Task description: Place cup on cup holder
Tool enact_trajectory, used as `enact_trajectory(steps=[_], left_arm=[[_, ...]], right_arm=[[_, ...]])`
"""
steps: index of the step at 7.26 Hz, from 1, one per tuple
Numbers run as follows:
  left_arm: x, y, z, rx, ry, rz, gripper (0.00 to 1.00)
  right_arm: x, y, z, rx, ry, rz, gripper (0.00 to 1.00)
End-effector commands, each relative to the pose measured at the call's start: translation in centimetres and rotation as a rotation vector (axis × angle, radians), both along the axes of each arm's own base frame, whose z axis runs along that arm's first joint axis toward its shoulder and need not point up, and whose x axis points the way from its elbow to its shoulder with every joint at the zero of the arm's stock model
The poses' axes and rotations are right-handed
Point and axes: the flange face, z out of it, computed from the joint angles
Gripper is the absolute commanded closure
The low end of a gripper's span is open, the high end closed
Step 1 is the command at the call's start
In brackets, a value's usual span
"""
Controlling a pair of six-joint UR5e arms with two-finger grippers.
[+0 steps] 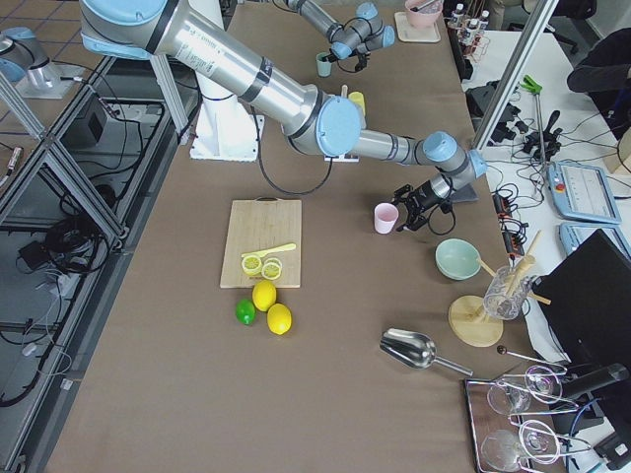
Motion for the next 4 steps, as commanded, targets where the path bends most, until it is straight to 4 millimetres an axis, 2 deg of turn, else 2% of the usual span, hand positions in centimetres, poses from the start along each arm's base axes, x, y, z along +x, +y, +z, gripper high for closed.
enact_trajectory(steps=[1,4], left_arm=[[0.35,-0.43,-0.18,-0.007,-0.022,0.011,0.03],[1.08,-1.03,0.05,0.002,-0.014,0.004,0.03]], right_arm=[[-0.86,0.54,0.21,-0.002,0.0,-0.015,0.0],[-1.44,0.97,0.45,0.001,0.001,-0.032,0.0]])
